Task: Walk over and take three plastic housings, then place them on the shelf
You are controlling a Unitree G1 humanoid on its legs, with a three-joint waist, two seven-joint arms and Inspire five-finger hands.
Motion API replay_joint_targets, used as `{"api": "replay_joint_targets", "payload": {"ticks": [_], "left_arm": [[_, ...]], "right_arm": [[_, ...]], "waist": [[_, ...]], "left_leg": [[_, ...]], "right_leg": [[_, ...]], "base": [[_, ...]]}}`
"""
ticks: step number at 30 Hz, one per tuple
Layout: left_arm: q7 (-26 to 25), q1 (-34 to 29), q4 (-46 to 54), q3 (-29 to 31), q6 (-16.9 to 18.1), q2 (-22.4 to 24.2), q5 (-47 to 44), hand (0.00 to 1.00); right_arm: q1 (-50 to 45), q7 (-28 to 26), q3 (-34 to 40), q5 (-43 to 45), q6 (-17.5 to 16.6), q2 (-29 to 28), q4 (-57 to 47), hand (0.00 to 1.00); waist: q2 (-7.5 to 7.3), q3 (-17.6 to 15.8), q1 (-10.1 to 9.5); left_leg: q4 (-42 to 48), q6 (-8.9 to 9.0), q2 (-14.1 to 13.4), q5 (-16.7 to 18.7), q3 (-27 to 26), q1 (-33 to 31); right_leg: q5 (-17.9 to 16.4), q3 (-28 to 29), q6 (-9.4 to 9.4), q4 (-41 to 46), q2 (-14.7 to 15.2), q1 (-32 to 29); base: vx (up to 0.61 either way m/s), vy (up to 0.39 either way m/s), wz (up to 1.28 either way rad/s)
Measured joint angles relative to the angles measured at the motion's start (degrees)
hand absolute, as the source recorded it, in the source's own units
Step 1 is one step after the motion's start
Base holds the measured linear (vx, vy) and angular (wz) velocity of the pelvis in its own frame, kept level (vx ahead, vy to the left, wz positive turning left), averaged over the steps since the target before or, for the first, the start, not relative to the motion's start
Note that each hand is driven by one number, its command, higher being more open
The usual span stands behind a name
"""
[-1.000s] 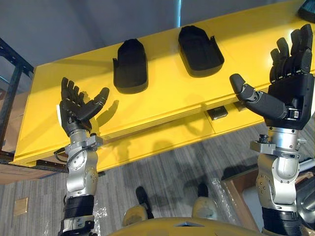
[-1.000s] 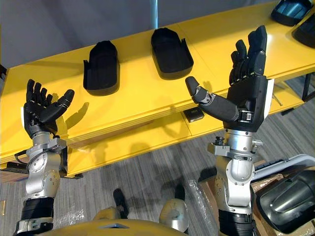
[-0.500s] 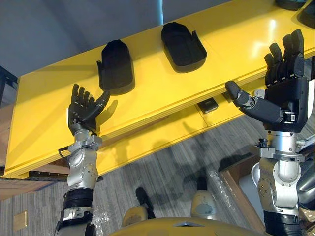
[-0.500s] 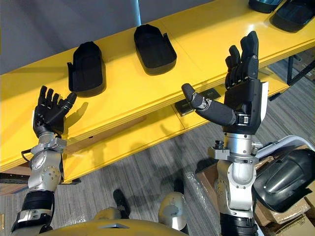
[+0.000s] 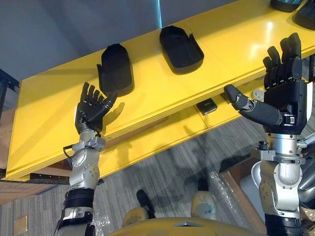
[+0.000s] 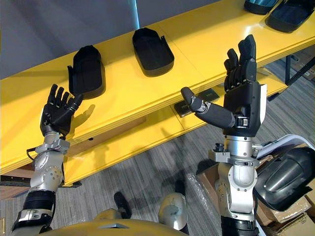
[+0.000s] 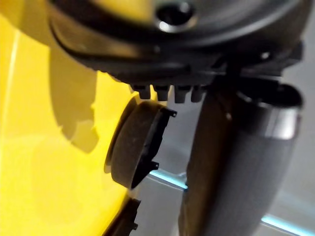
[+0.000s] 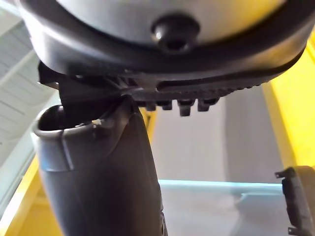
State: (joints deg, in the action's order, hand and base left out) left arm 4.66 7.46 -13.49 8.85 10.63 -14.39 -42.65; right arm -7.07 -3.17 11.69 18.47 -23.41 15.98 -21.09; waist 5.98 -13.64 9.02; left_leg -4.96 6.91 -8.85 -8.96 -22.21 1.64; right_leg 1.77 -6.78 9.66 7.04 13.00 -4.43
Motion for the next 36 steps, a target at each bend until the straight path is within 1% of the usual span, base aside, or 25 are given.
{"api": "replay_joint_targets", "payload": {"ticks": [2,9,11,15,21,23,26,30,31,32,33,34,36], "left_arm": [[0.59,0.0,0.08,-0.01,-0.9,-0.15,-0.01,1.0],[2.51,-0.08,0.17,-1.31,-2.21,-0.18,-0.74,1.0],[3.86,-0.07,0.31,-1.44,-3.27,-0.18,-3.01,1.0],[5.6,-0.13,0.44,-1.77,-4.27,-0.18,-6.24,1.0],[5.79,-0.15,0.64,-1.83,-4.72,-0.18,-6.74,1.0],[4.82,-0.22,0.66,-1.82,-4.72,-0.18,-6.42,1.0],[0.79,-0.72,0.7,-1.67,-4.7,-0.18,-4.59,1.0],[-8.94,-1.39,0.7,0.05,-4.39,-0.18,4.68,1.0],[-12.73,-1.38,0.7,0.99,-4.0,-0.18,8.21,1.0],[-14.49,-1.4,0.7,1.55,-3.67,-0.18,9.82,1.0],[-17.53,-1.39,0.71,2.97,-2.77,-0.17,12.41,1.0],[-19.05,-1.39,0.71,3.62,-2.08,-0.17,13.95,1.0],[-24.54,-1.98,4.61,5.83,-0.56,-0.14,17.07,1.0]], "right_arm": [[-0.65,0.03,0.0,0.0,0.0,0.0,0.0,1.0],[-1.21,0.26,-0.18,0.0,0.02,0.0,-0.02,1.0],[-1.22,0.6,-0.49,-0.04,0.02,0.0,-0.02,1.0],[-1.25,1.4,-1.03,-0.09,0.02,0.0,-0.01,1.0],[-1.41,1.35,-1.14,-0.09,0.02,0.0,-0.01,1.0],[-1.65,1.29,-1.14,-0.09,0.02,0.0,-0.01,1.0],[-2.24,1.3,-1.15,-0.09,0.03,0.0,-0.01,1.0],[-3.49,1.42,-1.13,-0.07,0.1,-0.01,-0.02,1.0],[-3.5,1.43,-1.16,-0.08,0.26,-0.01,-0.02,1.0],[-3.49,1.44,-1.18,-0.07,0.27,-0.02,-0.02,1.0],[-3.5,1.59,-1.18,-0.08,0.28,-0.05,-0.03,1.0],[-3.5,1.76,-1.18,-0.09,0.27,-0.09,-0.06,1.0],[-3.53,2.83,-1.16,-0.1,0.27,-0.66,-0.23,1.0]], "waist": [[0.12,-0.04,0.02],[0.49,0.02,0.28],[0.65,0.09,0.38],[1.11,0.32,0.41],[1.37,0.5,0.49],[1.37,0.5,0.46],[1.38,0.51,0.44],[1.4,0.57,0.36],[1.4,0.57,0.36],[1.4,0.57,0.33],[1.38,0.58,0.26],[1.38,0.58,0.22],[1.29,0.66,0.01]], "left_leg": [[-0.01,0.0,0.0,0.0,-0.02,0.28],[-0.14,0.03,-0.01,0.1,0.08,0.84],[-0.13,0.02,-0.01,0.1,0.17,0.82],[-0.07,0.0,0.0,0.08,0.17,0.83],[0.0,0.01,0.01,0.09,0.3,0.94],[-0.01,0.01,0.0,0.09,0.37,1.06],[-0.11,0.02,0.0,0.18,0.43,1.69],[-0.13,0.01,-0.04,0.22,0.7,1.73],[-0.13,0.04,-0.05,0.44,0.8,1.69],[-0.12,0.04,-0.05,0.44,0.86,1.7],[-0.12,0.05,-0.06,0.46,0.98,1.69],[-0.11,0.06,-0.06,0.47,1.03,1.67],[0.01,0.05,-0.05,0.45,1.57,1.16]], "right_leg": [[0.0,-0.02,0.01,-0.06,0.0,0.3],[-0.14,-0.33,0.21,-0.74,0.0,1.41],[-0.03,-0.46,0.32,-1.03,0.0,1.58],[0.3,-0.48,0.38,-1.1,0.0,1.62],[0.32,-0.63,0.34,-1.12,0.0,1.88],[0.32,-0.7,0.35,-1.19,0.0,2.1],[0.28,-0.78,0.37,-1.37,-0.01,2.86],[0.25,-1.16,0.51,-2.35,-0.1,3.52],[0.26,-1.26,0.51,-2.38,-0.1,3.51],[0.28,-1.28,0.53,-2.38,-0.1,3.51],[0.4,-1.32,0.61,-2.39,-0.11,3.52],[0.53,-1.36,0.57,-2.43,-0.12,3.52],[0.68,-1.7,0.56,-2.77,-0.12,3.54]], "base": [[0.0,0.0,0.0],[0.0,-0.004,0.01],[0.0,-0.007,0.02],[0.0,0.0,0.0],[0.0,0.0,0.0],[0.0,0.0,0.0],[0.0,0.0,0.0],[-0.01,-0.008,0.02],[0.0,0.0,0.0],[0.0,0.0,0.0],[0.0,0.0,0.0],[0.0,0.0,0.0],[0.01,-0.017,0.1]]}}
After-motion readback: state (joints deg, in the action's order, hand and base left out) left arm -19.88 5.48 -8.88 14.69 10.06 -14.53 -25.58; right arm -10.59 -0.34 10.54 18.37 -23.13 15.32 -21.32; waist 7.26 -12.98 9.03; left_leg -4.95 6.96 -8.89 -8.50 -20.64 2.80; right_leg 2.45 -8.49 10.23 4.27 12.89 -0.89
